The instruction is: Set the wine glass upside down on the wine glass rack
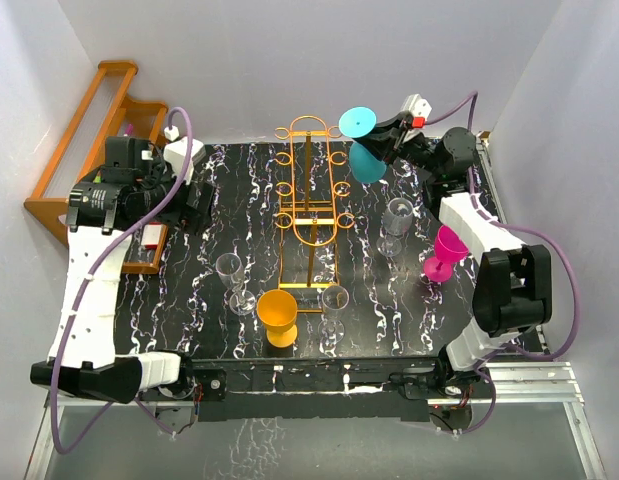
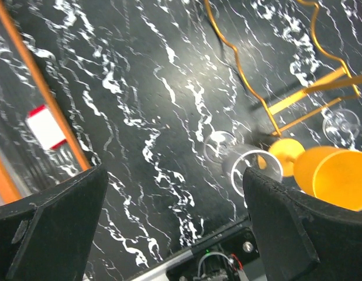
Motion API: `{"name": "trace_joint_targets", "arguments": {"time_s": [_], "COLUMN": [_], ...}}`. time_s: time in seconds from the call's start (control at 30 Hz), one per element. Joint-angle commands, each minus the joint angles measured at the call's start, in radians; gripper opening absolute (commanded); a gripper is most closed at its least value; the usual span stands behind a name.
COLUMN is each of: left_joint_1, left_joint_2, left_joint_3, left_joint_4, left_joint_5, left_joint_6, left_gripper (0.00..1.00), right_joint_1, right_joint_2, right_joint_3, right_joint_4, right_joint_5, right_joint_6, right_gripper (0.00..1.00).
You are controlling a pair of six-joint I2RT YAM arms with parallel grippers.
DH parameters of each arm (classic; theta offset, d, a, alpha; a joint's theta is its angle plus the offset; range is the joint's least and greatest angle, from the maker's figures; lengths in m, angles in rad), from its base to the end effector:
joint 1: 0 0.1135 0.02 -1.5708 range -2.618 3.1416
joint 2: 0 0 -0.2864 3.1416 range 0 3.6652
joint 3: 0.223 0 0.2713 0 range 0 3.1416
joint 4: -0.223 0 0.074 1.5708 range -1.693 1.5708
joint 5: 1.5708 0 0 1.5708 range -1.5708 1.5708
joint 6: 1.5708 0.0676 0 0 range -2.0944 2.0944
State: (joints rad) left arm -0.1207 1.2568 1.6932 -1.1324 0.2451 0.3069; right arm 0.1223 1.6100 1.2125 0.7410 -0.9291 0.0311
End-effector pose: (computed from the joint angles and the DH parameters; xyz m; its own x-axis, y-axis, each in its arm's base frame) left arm 0.2493 -0.0468 0.4626 -0.5156 0.3578 -0.7786 0.4799 0.8734 0.0835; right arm 0.3965 0.1033 0.3911 0.3086 0.0567 -0.9495 -0.8317 0.5006 -0.2404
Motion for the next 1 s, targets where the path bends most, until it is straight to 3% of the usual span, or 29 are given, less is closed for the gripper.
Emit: {"name": "trace_joint_targets", "arguments": {"time_s": [0.0, 0.97], "left_joint_1": [0.005, 0.006], "left_joint_2": [0.016, 0.043], "left_joint_3": [-0.021, -0.167], "left_joint_4": [-0.083, -0.020], "left_joint_5": [0.116, 0.140], "left_joint_6": [0.013, 0.006], "left_gripper": [0.97, 0.97], "right_joint_1": [-0.003, 0.052], "right_joint_2": [0.025, 0.182], "right_joint_3": [0.075, 0.186], "right_joint_4": [0.059, -0.017], "right_joint_5": [-0.053, -0.083], "right_joint_6": [-0.007, -0.051], "right_gripper": [0.08, 0.08]}}
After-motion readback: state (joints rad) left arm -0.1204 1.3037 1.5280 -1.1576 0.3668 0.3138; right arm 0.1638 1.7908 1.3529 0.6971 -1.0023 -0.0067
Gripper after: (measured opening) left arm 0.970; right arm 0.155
